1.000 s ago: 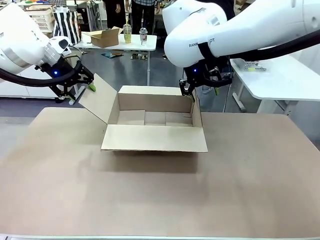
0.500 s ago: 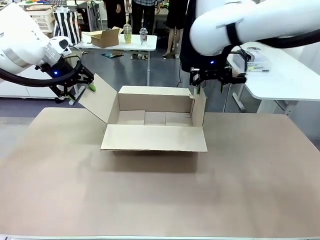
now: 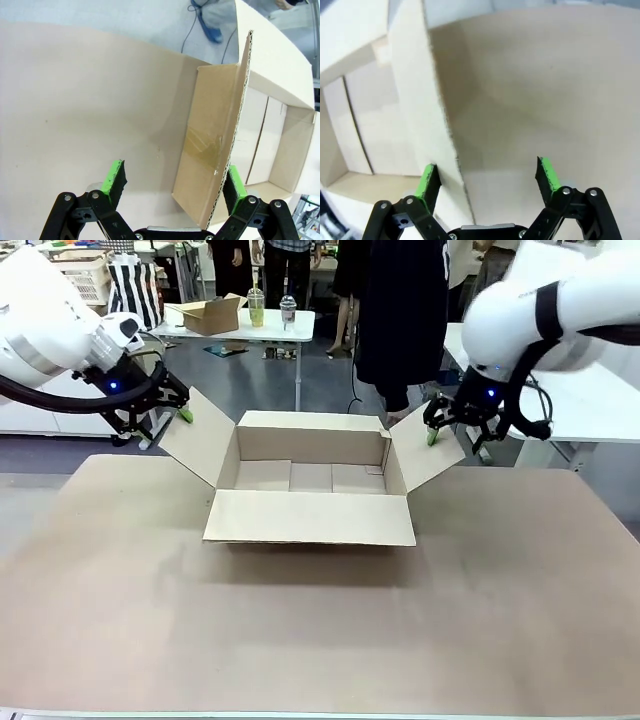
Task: Pack the gift set into the box.
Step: Place both hands on the side flaps of the Package Box and spread them outward, then lift both hands away from the flaps of the Package Box.
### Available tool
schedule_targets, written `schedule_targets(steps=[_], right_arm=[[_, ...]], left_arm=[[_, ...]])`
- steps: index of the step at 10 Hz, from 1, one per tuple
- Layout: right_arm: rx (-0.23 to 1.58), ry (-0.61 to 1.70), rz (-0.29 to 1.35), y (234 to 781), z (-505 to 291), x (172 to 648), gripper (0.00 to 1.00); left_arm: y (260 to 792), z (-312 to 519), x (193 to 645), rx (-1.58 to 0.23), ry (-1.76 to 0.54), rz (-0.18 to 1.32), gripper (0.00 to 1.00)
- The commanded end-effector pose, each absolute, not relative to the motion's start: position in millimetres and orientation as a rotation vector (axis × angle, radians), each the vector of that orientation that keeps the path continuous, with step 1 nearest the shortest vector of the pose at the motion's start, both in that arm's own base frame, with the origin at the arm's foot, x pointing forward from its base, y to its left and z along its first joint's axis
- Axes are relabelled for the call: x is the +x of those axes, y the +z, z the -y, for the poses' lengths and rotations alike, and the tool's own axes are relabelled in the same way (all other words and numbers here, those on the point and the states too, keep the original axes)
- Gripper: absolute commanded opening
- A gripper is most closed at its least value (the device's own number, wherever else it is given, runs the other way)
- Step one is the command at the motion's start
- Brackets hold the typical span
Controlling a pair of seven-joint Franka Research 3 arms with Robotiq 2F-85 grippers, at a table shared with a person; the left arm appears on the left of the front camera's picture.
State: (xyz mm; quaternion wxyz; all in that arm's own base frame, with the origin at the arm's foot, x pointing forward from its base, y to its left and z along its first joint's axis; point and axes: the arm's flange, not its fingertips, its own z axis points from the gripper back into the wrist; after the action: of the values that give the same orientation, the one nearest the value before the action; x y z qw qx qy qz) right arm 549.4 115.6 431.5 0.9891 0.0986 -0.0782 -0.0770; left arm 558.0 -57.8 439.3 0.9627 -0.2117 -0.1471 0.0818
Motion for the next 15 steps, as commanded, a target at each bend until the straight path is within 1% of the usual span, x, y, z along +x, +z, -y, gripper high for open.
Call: schedule_targets(steps=[1, 3, 4, 15], right_arm=[[0.447, -0.067, 0.15, 393.3, -79.8, 546.0, 1.0], [0.673, -0.063, 0.219, 365.0, -53.8, 543.0, 1.0], [0.395, -0.122, 0.186, 392.8, -82.1, 549.3, 1.0], [0.395, -0.122, 0.186, 392.8, -82.1, 549.3, 1.0]], left_arm=[[441.1, 58.8, 556.8, -0.419, 0.176, 0.3, 1.0], [441.1, 58.8, 556.8, -0.419, 0.176, 0.3, 1.0], [441.1, 58.8, 556.8, -0.419, 0.176, 0.3, 1.0], [441.1, 58.8, 556.8, -0.419, 0.176, 0.3, 1.0]])
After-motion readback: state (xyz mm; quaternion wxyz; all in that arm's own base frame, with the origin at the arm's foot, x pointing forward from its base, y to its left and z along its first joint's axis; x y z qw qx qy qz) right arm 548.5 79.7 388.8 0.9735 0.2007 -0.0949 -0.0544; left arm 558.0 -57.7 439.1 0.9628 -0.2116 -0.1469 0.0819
